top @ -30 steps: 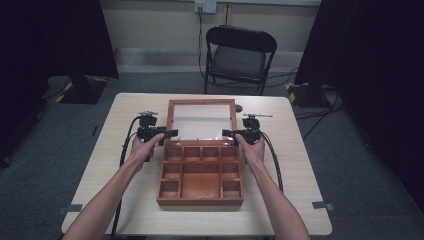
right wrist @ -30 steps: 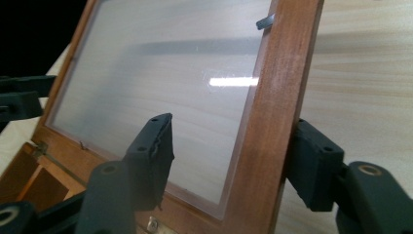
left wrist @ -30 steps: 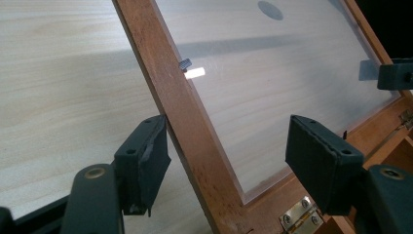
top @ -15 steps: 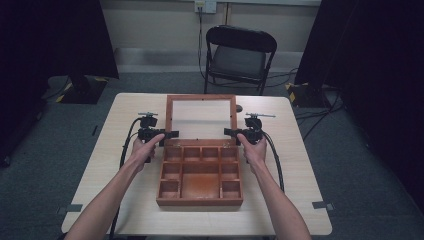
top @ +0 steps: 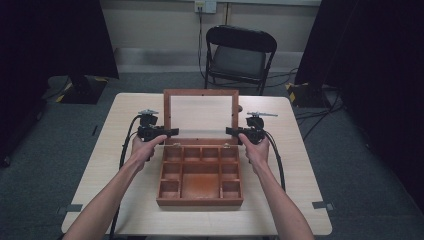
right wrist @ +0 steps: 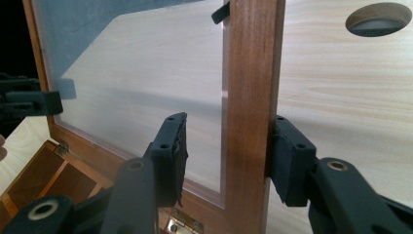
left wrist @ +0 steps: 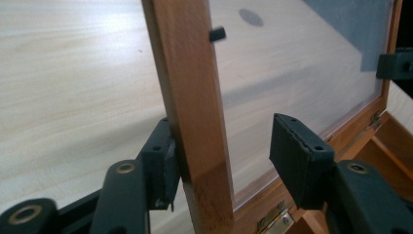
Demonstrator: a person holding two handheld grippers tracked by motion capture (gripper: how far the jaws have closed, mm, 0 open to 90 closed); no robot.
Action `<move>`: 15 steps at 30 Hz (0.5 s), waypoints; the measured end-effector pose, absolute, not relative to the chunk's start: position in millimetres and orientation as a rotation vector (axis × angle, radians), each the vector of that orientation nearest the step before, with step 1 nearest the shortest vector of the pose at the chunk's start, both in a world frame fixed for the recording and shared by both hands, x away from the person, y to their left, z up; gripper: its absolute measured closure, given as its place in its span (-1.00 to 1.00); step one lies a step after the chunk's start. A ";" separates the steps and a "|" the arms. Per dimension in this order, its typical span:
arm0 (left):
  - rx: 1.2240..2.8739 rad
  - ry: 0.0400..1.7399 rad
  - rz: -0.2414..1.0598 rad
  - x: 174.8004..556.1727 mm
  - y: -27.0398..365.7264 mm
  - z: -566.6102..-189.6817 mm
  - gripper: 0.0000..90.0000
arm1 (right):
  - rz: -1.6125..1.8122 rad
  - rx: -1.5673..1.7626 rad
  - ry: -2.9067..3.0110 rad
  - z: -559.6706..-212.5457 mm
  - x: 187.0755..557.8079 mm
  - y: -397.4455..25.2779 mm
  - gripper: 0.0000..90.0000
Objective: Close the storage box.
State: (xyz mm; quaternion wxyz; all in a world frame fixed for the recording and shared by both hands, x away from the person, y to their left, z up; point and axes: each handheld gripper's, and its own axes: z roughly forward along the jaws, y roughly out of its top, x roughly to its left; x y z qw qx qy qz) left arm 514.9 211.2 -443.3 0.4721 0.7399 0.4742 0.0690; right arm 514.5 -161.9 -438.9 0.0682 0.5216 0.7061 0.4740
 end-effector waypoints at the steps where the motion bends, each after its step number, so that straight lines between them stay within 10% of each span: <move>1: 1.816 1.159 0.172 515.1 211.1 -442.1 0.06 | 1.426 1.566 2.128 -438.0 514.0 -161.7 0.19; 15: 1.811 1.107 0.191 503.1 211.8 -431.6 0.11 | 1.438 1.530 2.117 -427.4 501.7 -160.6 0.03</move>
